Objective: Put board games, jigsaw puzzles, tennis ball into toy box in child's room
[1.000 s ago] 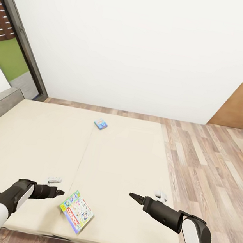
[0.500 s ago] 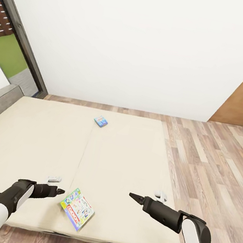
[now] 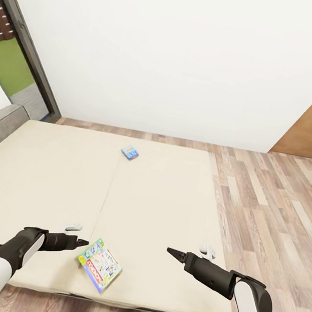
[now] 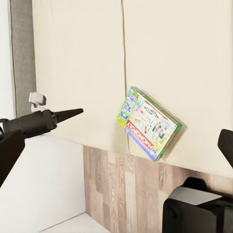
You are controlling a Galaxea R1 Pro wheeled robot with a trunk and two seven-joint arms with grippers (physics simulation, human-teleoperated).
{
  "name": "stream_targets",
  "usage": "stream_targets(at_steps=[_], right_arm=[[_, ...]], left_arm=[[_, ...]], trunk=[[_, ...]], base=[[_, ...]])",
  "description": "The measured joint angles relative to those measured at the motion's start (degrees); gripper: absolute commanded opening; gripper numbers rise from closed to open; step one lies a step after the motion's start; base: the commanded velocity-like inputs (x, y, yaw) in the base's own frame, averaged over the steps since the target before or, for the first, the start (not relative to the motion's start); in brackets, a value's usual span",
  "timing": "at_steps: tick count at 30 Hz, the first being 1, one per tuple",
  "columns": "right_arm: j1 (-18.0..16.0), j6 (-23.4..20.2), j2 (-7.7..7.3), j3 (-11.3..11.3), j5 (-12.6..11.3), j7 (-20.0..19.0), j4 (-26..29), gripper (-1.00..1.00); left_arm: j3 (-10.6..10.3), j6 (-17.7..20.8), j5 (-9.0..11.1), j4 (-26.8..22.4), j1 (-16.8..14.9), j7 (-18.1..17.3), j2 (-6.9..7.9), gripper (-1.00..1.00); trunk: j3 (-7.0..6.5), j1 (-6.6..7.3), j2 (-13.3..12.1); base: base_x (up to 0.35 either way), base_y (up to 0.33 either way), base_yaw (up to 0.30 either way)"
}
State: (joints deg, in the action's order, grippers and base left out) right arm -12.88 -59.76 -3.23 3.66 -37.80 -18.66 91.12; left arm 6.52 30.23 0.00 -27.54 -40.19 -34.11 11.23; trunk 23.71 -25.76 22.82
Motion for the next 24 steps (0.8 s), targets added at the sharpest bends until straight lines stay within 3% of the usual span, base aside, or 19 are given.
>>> stream_targets(at_steps=[15, 24], right_arm=[[0.00, 0.00, -0.15, 0.13, 0.03, 0.01, 0.00, 1.00], [0.00, 0.00, -0.24, 0.10, -0.03, -0.16, 0.03, 1.00]], left_arm=[[-0.07, -1.11, -0.07, 0.00, -0.12, -0.03, -1.30, 1.00], [-0.05, -1.18, -0.07, -0.30, -0.12, -0.02, -1.32, 1.00]], trunk=[[1.42, 0.00, 0.00], [2.27, 0.00, 0.00]], base=[[0.000, 0.000, 0.000], [0.000, 0.000, 0.000]])
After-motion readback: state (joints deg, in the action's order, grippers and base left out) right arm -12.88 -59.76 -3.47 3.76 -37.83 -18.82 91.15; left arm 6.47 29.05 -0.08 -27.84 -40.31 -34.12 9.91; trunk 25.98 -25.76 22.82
